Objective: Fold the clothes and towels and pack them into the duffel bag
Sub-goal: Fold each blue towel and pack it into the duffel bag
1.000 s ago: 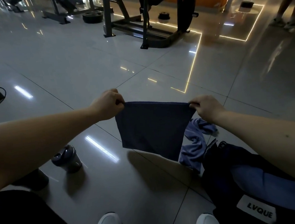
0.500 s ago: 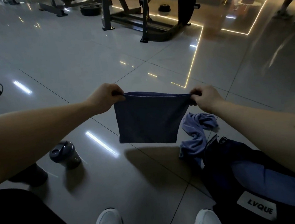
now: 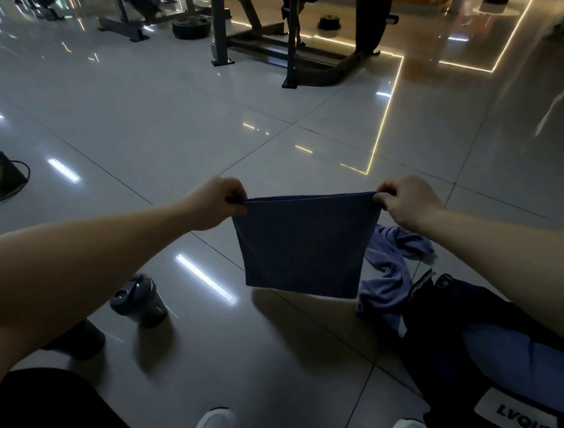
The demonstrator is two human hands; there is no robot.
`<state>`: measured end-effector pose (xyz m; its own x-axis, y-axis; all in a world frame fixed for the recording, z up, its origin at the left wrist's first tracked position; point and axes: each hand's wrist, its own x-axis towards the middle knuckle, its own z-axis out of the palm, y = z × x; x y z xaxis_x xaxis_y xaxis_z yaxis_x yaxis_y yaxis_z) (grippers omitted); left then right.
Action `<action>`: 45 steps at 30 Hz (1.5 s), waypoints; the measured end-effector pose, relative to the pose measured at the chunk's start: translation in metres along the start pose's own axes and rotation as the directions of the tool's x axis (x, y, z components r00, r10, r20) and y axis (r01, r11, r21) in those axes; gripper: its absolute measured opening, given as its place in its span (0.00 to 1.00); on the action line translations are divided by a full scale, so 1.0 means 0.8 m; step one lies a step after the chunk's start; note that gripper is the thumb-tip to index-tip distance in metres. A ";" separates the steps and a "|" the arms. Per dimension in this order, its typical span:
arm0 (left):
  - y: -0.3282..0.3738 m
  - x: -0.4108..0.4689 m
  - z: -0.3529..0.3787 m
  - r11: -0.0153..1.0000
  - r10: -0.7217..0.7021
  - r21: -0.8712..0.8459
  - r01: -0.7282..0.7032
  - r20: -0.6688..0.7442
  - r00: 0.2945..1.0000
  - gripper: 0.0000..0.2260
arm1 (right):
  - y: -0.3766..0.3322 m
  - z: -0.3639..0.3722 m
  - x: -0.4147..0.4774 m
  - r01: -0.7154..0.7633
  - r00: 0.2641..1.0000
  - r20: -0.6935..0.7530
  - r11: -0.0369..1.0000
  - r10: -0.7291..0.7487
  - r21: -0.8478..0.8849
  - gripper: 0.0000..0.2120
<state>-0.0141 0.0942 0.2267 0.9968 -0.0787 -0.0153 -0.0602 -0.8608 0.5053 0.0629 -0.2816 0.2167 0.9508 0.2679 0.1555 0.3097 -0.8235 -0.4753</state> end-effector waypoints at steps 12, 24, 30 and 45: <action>0.003 0.002 0.004 0.999 -0.006 -0.053 0.001 -0.082 0.997 0.04 | -0.004 -0.014 -0.006 0.033 0.998 -0.061 0.999 -0.033 0.010 0.02; -0.003 0.005 -0.007 0.983 0.159 0.135 -0.127 -0.263 0.952 0.09 | 0.000 -0.015 -0.002 -0.101 0.992 -0.057 0.983 0.111 0.150 0.08; 0.000 0.008 -0.014 0.972 0.181 0.198 -0.131 -0.263 0.948 0.09 | 0.000 -0.006 0.006 -0.137 0.991 0.015 0.975 0.137 0.174 0.12; -0.021 -0.011 -0.008 0.996 -0.002 -0.085 -0.008 -0.112 0.994 0.07 | -0.004 0.013 0.005 -0.511 0.859 0.394 0.604 0.328 0.612 0.08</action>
<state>-0.0215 0.1125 0.2242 0.9966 -0.0203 0.0801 -0.0630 -0.8144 0.5768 0.0652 -0.2727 0.2103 0.9183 0.1573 -0.3632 -0.2983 -0.3278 -0.8964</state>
